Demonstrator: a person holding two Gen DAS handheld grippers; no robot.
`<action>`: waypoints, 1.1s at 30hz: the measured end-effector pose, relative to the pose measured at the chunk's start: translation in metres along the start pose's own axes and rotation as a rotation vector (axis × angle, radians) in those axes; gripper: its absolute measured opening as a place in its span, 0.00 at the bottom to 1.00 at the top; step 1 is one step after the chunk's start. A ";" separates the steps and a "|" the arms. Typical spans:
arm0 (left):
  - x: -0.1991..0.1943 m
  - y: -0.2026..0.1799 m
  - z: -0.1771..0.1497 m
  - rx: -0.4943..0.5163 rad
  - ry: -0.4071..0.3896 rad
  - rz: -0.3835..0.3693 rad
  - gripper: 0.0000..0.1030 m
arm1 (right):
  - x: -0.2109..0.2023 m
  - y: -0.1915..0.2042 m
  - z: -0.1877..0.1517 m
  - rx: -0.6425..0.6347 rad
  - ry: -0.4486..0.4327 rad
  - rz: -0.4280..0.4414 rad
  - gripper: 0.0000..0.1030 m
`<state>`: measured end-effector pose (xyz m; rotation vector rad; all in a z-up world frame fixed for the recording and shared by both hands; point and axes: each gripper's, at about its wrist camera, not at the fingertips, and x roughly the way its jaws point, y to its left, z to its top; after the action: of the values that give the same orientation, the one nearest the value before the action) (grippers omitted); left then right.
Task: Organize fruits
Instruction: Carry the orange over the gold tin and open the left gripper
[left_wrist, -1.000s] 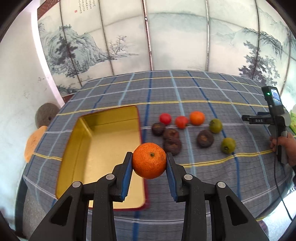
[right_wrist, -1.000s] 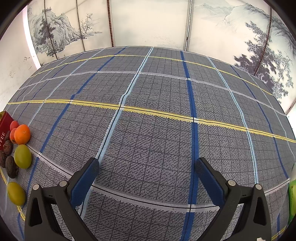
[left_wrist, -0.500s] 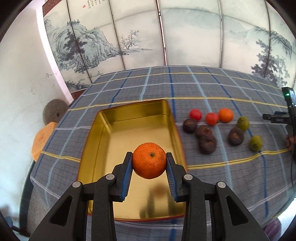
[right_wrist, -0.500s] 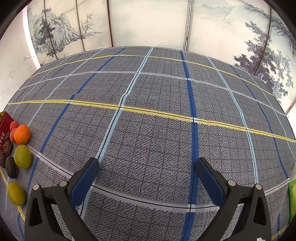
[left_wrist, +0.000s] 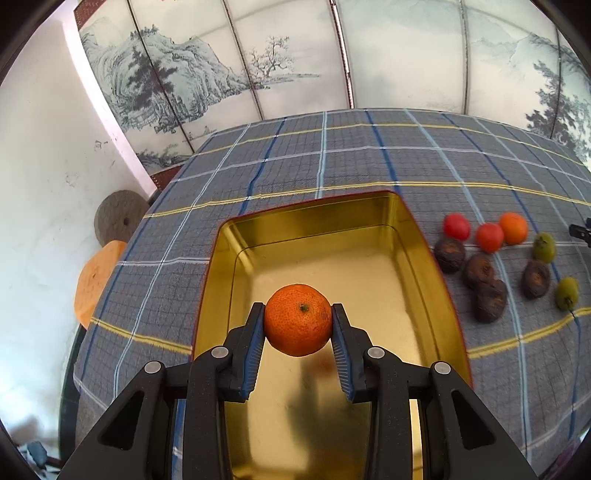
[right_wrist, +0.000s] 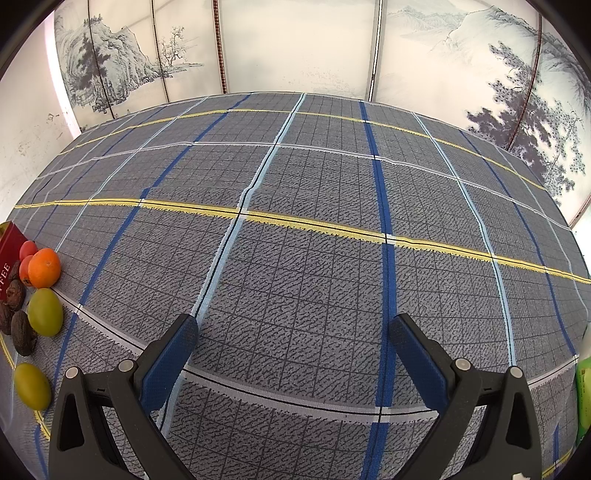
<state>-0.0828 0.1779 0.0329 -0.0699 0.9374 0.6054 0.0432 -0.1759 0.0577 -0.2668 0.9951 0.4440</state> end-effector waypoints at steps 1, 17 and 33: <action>0.005 0.002 0.003 0.001 0.009 0.002 0.35 | 0.000 0.000 0.000 0.000 0.000 0.000 1.00; 0.059 0.014 0.035 0.047 0.122 0.043 0.35 | 0.000 0.000 0.000 0.000 0.000 0.000 1.00; 0.030 0.034 0.031 -0.104 0.044 -0.039 0.41 | -0.002 0.000 -0.002 0.001 -0.001 0.009 1.00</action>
<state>-0.0641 0.2293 0.0356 -0.1951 0.9444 0.6185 0.0413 -0.1772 0.0584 -0.2620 0.9957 0.4516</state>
